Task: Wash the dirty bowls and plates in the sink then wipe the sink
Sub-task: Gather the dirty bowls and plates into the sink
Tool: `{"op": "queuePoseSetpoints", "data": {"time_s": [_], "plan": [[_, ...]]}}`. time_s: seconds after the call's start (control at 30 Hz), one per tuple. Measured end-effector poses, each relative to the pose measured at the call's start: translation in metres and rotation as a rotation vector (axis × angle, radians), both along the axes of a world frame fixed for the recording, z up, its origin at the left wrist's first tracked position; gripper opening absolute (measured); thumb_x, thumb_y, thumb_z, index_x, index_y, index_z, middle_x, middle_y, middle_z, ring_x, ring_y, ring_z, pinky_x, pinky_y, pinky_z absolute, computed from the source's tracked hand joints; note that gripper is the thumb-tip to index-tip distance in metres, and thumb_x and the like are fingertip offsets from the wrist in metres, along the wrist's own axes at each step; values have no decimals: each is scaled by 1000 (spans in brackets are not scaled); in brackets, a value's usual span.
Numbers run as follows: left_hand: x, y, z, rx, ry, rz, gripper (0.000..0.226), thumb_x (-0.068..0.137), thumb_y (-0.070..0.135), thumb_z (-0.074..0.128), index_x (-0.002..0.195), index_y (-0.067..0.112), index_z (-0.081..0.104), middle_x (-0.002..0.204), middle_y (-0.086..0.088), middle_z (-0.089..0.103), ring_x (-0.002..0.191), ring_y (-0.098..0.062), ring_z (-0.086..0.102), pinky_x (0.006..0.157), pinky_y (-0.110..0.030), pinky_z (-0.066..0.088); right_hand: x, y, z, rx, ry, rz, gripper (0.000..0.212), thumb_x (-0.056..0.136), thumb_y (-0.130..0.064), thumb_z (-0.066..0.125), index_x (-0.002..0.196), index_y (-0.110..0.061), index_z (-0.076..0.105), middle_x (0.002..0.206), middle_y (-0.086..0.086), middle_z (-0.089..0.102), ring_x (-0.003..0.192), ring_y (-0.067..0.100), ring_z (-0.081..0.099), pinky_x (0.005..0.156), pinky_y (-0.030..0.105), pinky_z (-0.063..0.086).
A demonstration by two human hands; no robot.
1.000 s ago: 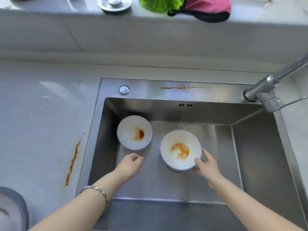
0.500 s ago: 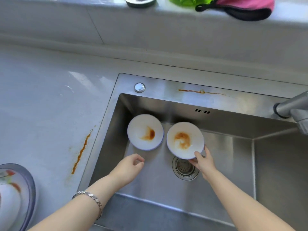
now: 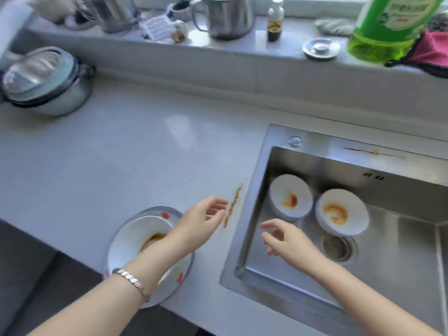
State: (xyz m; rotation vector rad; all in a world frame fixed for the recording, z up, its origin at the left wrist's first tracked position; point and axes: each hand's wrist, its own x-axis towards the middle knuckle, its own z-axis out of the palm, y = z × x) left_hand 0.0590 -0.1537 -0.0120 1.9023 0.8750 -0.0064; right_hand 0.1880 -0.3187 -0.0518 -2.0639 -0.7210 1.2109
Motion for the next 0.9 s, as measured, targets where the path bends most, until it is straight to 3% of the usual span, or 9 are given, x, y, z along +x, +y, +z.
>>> {"op": "queuePoseSetpoints", "data": {"time_s": [0.1,0.2,0.3,0.4,0.5,0.6,0.67,0.8,0.9], "plan": [[-59,45,21,99,-44,108,22,92,0,52,100,19,58,96,4,62,86,-4,60,75,-2,42,-56,51,29,66,-9,114,23,90,-24,54,112,-26,56,77,-9,60,57,0,59,60,10,43],[-109,84,32,180,-2,163,23,92,3,52,112,12,60,106,5,60,91,0,58,74,2,37,-102,96,36,6,-19,267,41,94,-33,49,133,-22,43,88,-3,64,73,10,63,72,25,50],[-155,115,22,161,163,196,33,94,9,51,126,12,53,123,1,57,114,-13,52,90,-14,35,-130,122,31,-87,-4,336,49,96,-34,45,140,-20,30,96,4,63,81,18,63,78,31,52],[-192,127,3,53,337,202,45,95,16,50,138,17,40,136,-4,49,125,-17,46,100,-28,33,-142,129,26,-109,120,202,44,95,-19,43,138,-23,34,98,5,59,82,22,64,78,37,56],[-209,129,-10,-138,408,211,49,96,17,49,142,13,34,134,-8,50,116,-22,53,92,-27,39,-147,125,27,-76,283,46,47,91,-6,40,134,-26,41,92,11,64,68,20,67,64,33,59],[-213,128,-18,-380,354,256,38,97,13,45,135,12,46,117,-7,63,98,-21,64,83,-28,52,-145,114,35,3,316,-44,42,92,-2,41,121,-32,49,78,11,69,65,23,69,65,35,59],[-212,127,-21,-423,326,269,35,97,10,45,131,14,50,105,-6,67,91,-21,67,77,-29,56,-134,103,46,53,264,-113,41,92,0,43,117,-32,49,72,8,67,61,19,67,66,35,59],[-211,122,-25,-455,281,341,44,95,6,46,137,17,41,102,-14,67,89,-31,67,74,-39,57,-101,72,72,93,128,-233,44,91,5,43,118,-29,52,81,21,68,60,21,66,58,30,58],[-211,117,-26,-414,260,350,44,95,4,46,138,14,41,94,-13,68,78,-28,66,62,-35,55,-79,48,79,81,72,-322,43,91,5,43,114,-30,55,77,16,68,58,22,67,56,29,58]]}}
